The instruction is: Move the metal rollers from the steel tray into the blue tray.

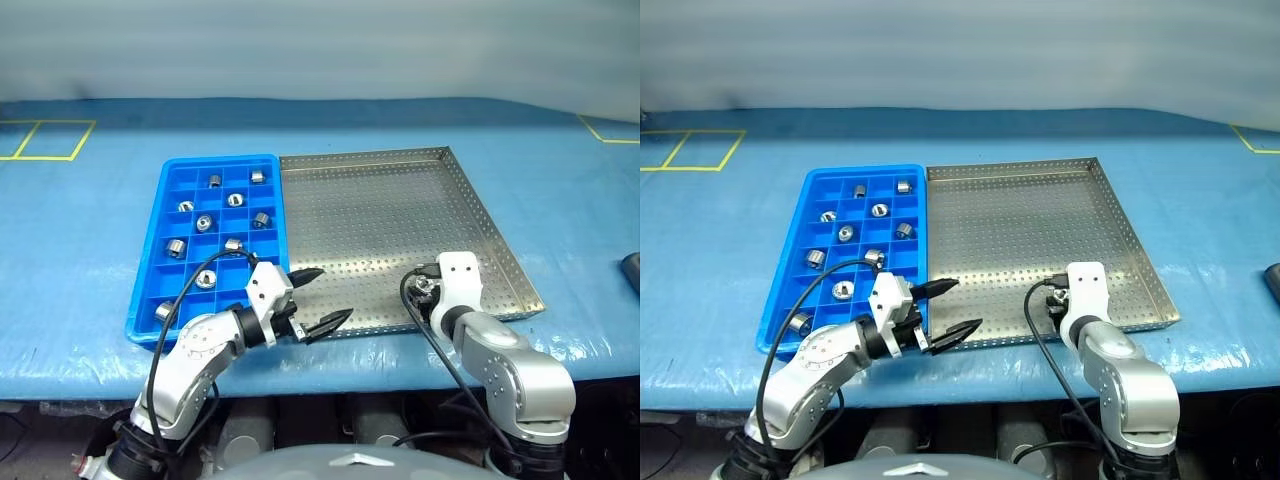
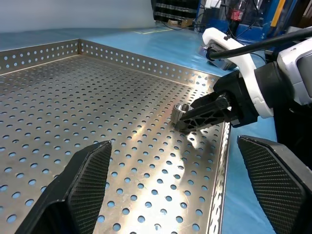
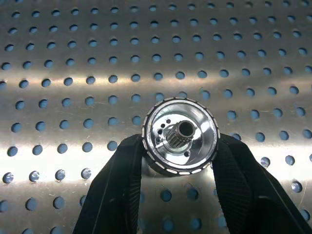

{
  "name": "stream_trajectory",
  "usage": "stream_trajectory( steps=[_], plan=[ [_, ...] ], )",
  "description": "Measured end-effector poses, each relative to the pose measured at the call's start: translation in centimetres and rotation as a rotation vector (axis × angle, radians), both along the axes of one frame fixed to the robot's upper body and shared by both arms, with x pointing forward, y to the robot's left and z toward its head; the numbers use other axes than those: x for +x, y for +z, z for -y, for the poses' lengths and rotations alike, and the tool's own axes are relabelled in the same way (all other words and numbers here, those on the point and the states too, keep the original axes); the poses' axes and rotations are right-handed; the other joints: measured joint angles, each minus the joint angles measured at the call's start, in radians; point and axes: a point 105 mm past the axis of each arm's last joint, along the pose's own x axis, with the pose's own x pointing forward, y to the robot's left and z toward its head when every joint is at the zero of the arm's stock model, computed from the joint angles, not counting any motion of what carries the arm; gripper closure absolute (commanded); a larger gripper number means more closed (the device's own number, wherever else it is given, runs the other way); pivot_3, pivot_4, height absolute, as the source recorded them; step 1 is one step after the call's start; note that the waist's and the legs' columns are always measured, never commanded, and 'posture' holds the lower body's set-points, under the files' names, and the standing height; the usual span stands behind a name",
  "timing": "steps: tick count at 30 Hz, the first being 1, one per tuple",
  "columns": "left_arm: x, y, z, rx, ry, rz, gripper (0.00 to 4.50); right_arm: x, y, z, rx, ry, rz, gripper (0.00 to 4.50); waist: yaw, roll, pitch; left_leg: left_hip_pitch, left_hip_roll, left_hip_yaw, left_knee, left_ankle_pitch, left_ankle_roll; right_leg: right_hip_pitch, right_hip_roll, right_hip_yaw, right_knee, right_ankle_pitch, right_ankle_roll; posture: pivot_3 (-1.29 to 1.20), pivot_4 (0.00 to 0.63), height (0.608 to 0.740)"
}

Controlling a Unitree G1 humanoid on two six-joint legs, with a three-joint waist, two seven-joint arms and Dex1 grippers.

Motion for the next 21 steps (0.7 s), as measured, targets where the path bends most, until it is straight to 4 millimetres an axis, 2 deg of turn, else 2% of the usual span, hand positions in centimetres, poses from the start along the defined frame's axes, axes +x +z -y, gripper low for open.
stream_trajectory(
  steps=[7,12,18,21],
  plan=[
    [-0.1,0.2,-1.0,-0.004,0.070,0.008,0.00,1.7,3.7,-4.6,-0.008,0.252,0.131,2.74,0.038,-0.001,0.001,-0.002,-0.001,-0.001,-0.005,0.000,0.000,-0.002,0.001,0.000,-0.001,-0.001,-0.001,0.24,0.150,0.740],
    [-0.4,0.0,-2.8,0.030,0.150,0.020,0.00,2.4,6.2,-7.6,-0.010,0.403,0.212,2.74,0.058,-0.001,0.001,-0.002,-0.001,-0.001,-0.005,0.000,0.000,-0.002,0.001,-0.001,-0.002,-0.001,-0.001,0.31,0.150,0.740],
    [-1.0,0.2,-5.2,0.062,0.258,0.060,0.00,2.6,7.6,-10.9,0.017,0.565,0.260,2.74,0.092,-0.001,0.002,-0.002,-0.001,-0.001,-0.005,0.000,0.000,-0.002,0.000,-0.002,-0.003,-0.001,-0.001,0.39,0.150,0.740],
    [-1.4,0.2,-6.4,0.077,0.320,0.072,0.00,2.4,7.2,-12.5,0.045,0.638,0.249,2.74,0.111,-0.001,0.002,-0.003,-0.001,-0.002,-0.006,0.000,0.000,-0.003,-0.001,-0.003,-0.004,-0.001,-0.002,0.43,0.150,0.740]
  ],
)
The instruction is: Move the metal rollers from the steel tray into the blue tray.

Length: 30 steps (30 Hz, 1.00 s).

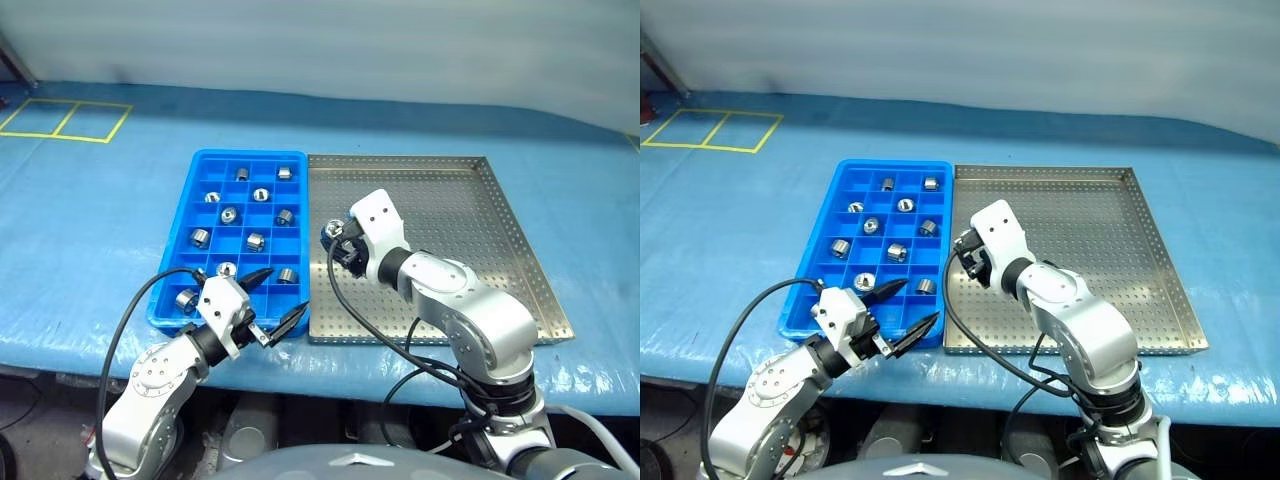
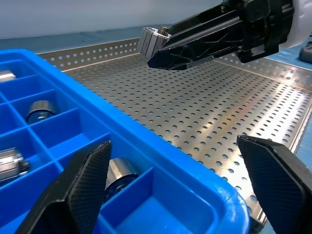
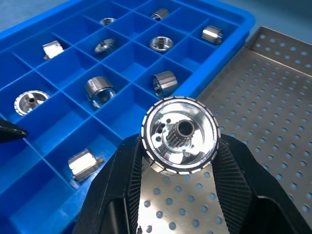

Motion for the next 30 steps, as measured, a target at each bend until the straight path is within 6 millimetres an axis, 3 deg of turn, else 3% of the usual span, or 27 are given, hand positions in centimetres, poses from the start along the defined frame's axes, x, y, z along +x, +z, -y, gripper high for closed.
stream_trajectory(
  steps=[10,15,26,30],
  plan=[
    [-2.1,-0.6,-2.9,0.087,0.070,-0.040,0.00,-1.1,-1.8,-3.9,0.062,0.178,-0.081,2.74,0.060,0.000,0.000,-0.001,0.000,0.000,-0.001,0.000,-0.001,-0.007,-0.001,-0.001,-0.001,-0.001,-0.001,0.50,0.150,0.740],
    [-2.7,-0.8,-3.5,0.107,0.073,-0.059,0.00,-2.0,-4.3,-3.7,0.033,0.209,-0.168,2.74,0.096,0.000,0.000,-0.005,0.000,0.001,-0.002,-0.001,-0.001,-0.010,-0.001,-0.002,-0.003,-0.001,-0.001,0.50,0.150,0.740],
    [-2.7,-0.7,-3.4,0.099,0.059,-0.062,0.00,-4.2,-4.3,-5.4,0.077,0.347,-0.212,2.74,0.144,0.000,0.000,-0.007,0.001,0.003,-0.002,-0.001,-0.002,-0.010,0.000,-0.005,-0.003,-0.001,-0.001,0.49,0.150,0.740],
    [-2.6,-0.8,-3.3,0.101,0.057,-0.069,0.00,-4.2,-4.4,-5.4,0.075,0.340,-0.214,2.74,0.161,0.000,0.000,-0.007,0.001,0.002,-0.002,-0.001,-0.002,-0.010,0.000,-0.006,-0.005,-0.001,-0.001,0.48,0.150,0.740]
  ],
)
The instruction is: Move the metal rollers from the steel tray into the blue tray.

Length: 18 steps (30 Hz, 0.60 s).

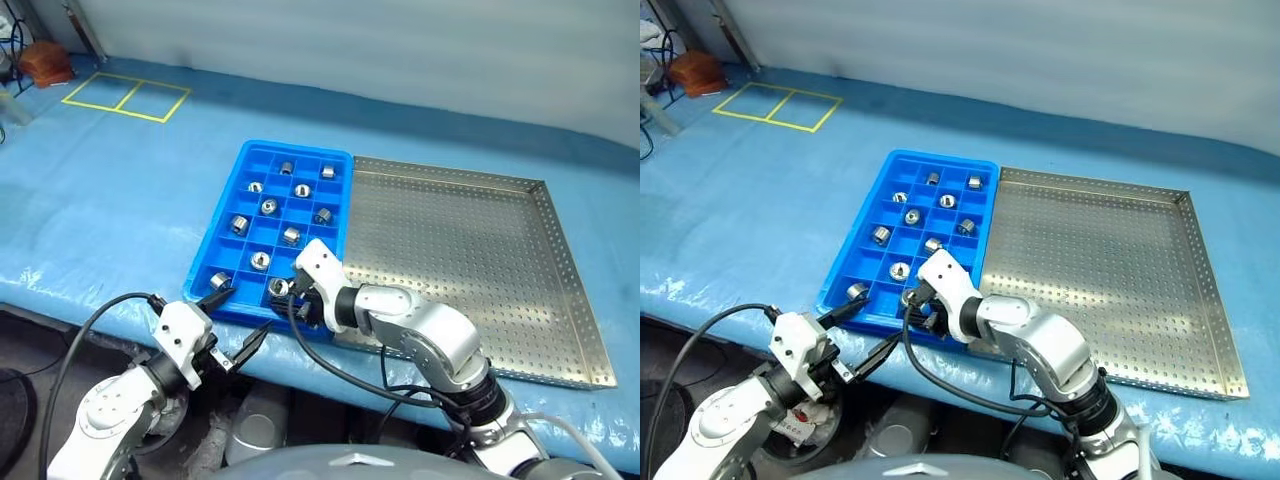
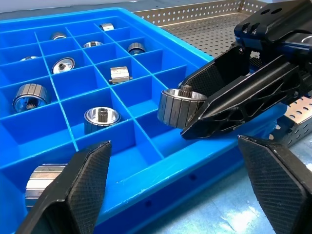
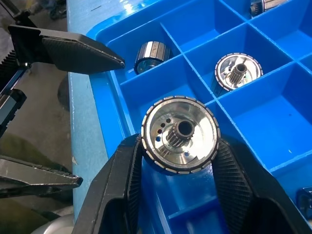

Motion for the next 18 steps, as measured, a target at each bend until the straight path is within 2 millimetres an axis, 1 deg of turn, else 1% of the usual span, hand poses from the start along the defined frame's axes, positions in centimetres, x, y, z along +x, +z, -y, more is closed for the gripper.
stream_trajectory(
  steps=[2,3,5,9,10,16,18],
  plan=[
    [0.1,0.0,0.1,-0.001,-0.003,-0.002,0.00,0.2,-0.1,0.0,0.001,-0.015,-0.003,2.74,0.004,0.000,0.000,0.000,0.000,0.000,0.000,0.000,0.000,0.000,0.000,-0.001,0.000,0.000,0.000,0.48,0.150,0.740],
    [0.1,0.0,0.1,-0.001,-0.006,0.001,0.00,0.4,-0.2,0.1,0.001,-0.030,-0.009,2.01,0.006,0.000,-0.001,0.000,0.000,0.000,0.000,0.000,0.000,0.000,0.000,-0.001,0.000,0.000,0.000,0.48,0.150,0.740],
    [0.2,0.1,0.3,-0.003,-0.012,0.003,0.00,0.8,-0.3,0.3,-0.001,-0.058,-0.012,1.45,0.010,0.000,-0.001,0.000,0.000,0.000,0.000,0.000,-0.001,0.000,0.000,-0.001,0.000,0.000,0.000,0.48,0.150,0.740],
    [0.2,0.2,0.4,-0.007,-0.027,0.006,0.00,1.0,-0.3,0.8,-0.006,-0.078,-0.010,0.12,0.018,0.000,-0.001,0.000,0.000,0.000,0.000,0.000,-0.001,0.000,0.001,-0.002,0.000,0.000,0.000,0.46,0.150,0.740],
    [0.2,0.2,0.5,-0.007,-0.030,0.006,0.00,1.1,-0.3,0.9,-0.006,-0.082,-0.007,0.05,0.021,0.000,-0.001,0.000,0.000,0.000,0.000,0.000,-0.001,0.001,0.001,-0.002,0.000,0.000,0.000,0.45,0.150,0.740],
    [0.5,0.6,0.8,-0.023,-0.061,0.012,0.00,1.2,0.1,2.6,-0.024,-0.115,0.021,0.05,0.033,-0.001,-0.001,-0.001,0.000,0.000,0.001,0.000,-0.001,0.001,0.001,-0.002,-0.001,0.000,0.000,0.40,0.150,0.740],
    [0.9,1.3,1.1,-0.026,-0.082,0.039,0.00,1.4,1.1,3.6,-0.012,-0.139,0.063,0.05,0.032,0.000,-0.001,-0.002,-0.001,-0.001,0.001,0.000,-0.001,0.000,0.001,-0.003,-0.001,0.000,0.000,0.38,0.150,0.740]
  ],
)
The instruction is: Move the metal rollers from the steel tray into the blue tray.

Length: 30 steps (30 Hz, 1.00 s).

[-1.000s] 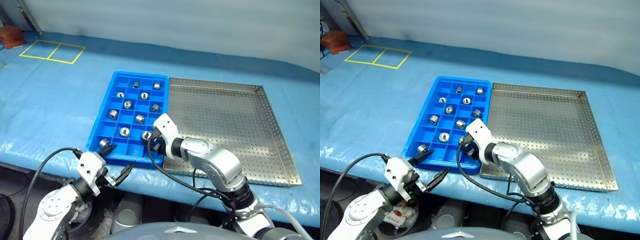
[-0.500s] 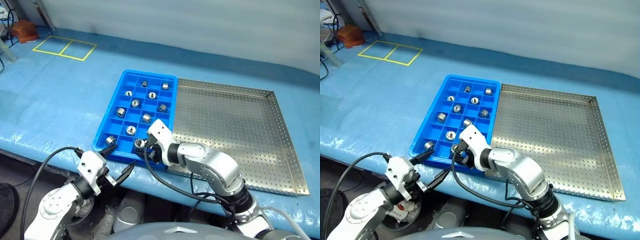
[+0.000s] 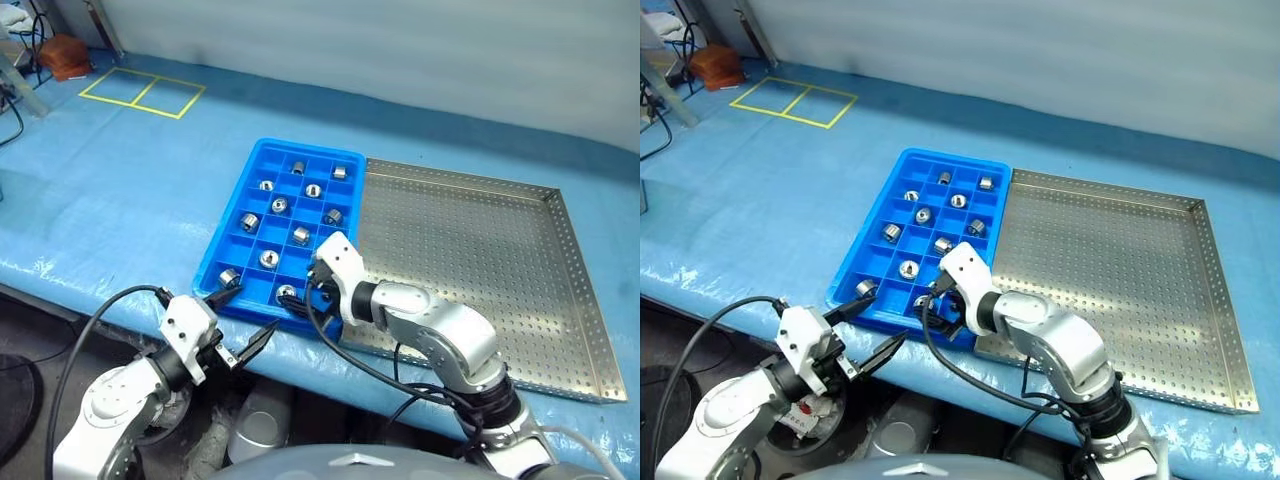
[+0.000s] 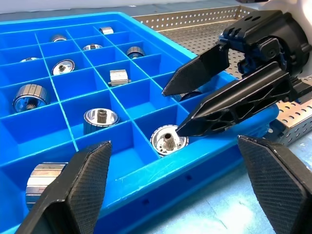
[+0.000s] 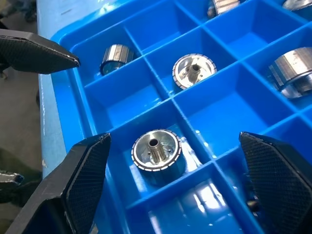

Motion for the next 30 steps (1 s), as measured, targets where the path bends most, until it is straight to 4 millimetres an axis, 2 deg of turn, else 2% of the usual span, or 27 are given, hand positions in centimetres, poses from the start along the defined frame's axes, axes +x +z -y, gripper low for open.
stream_trajectory(
  steps=[2,4,10,20,30],
  plan=[
    [0.5,0.6,0.3,-0.007,-0.018,0.028,0.00,0.3,1.3,1.0,0.017,-0.031,0.061,0.05,-0.004,0.000,0.000,0.000,-0.001,0.000,0.000,0.000,0.000,0.001,0.001,0.000,0.000,0.000,0.000,0.34,0.150,0.740],
    [1.0,1.0,0.6,-0.013,-0.038,0.042,0.00,0.3,1.7,2.0,0.024,-0.065,0.089,0.05,-0.007,0.000,0.000,0.000,-0.003,-0.001,0.000,0.000,0.000,0.003,0.001,-0.001,0.000,0.000,0.000,0.32,0.150,0.740],
    [1.6,1.0,1.9,-0.039,-0.123,0.032,0.00,-0.4,0.9,4.6,-0.002,-0.150,0.084,0.05,-0.052,0.000,0.000,-0.001,-0.004,-0.002,0.002,0.000,0.000,0.007,0.000,-0.001,0.000,0.000,0.000,0.26,0.150,0.740],
    [2.0,0.9,2.5,-0.042,-0.166,0.020,0.00,-0.7,0.6,5.3,-0.007,-0.199,0.083,0.05,-0.174,0.000,0.000,0.008,0.001,-0.004,0.004,0.000,0.000,0.015,0.000,-0.001,0.001,0.000,0.000,0.25,0.150,0.740],
    [2.0,1.0,2.5,-0.042,-0.171,0.021,0.00,-0.7,0.7,5.3,0.000,-0.201,0.094,0.05,-0.198,0.000,0.000,0.008,0.001,-0.004,0.005,0.000,0.000,0.015,0.000,0.000,0.003,0.000,-0.001,0.26,0.150,0.740]
  ],
)
